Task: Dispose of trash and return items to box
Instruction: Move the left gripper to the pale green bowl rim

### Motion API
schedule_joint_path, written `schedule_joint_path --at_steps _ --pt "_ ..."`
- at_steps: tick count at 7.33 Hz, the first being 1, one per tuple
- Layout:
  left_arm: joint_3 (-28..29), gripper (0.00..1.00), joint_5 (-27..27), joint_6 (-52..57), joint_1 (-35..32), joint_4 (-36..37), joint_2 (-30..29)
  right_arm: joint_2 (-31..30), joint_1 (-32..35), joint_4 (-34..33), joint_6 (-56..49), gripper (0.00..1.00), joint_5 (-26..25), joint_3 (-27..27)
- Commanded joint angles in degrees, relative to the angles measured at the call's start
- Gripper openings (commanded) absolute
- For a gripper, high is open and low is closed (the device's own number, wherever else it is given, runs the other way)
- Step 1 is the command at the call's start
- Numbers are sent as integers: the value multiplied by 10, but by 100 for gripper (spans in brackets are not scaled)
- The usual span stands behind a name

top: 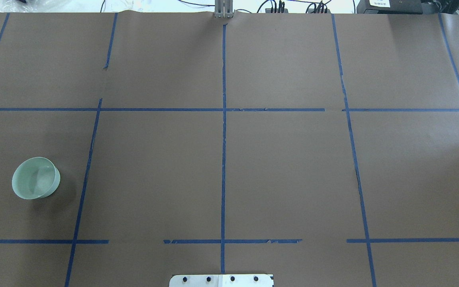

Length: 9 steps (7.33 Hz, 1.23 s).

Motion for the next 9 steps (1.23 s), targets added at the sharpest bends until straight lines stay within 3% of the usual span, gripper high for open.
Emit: schedule_joint_path --at_steps 1,2,4,9 --pt "-8 100 43 -3 26 0 3 -4 -39 38 37 53 7 -35" --pt "-6 100 57 -5 52 0 4 -4 -59 42 74 100 33 -35" --pt "-6 100 159 -49 104 1 8 -4 -87 74 120 100 54 -35" --pt "16 100 175 -115 161 4 -3 -5 -95 78 121 100 72 -35"
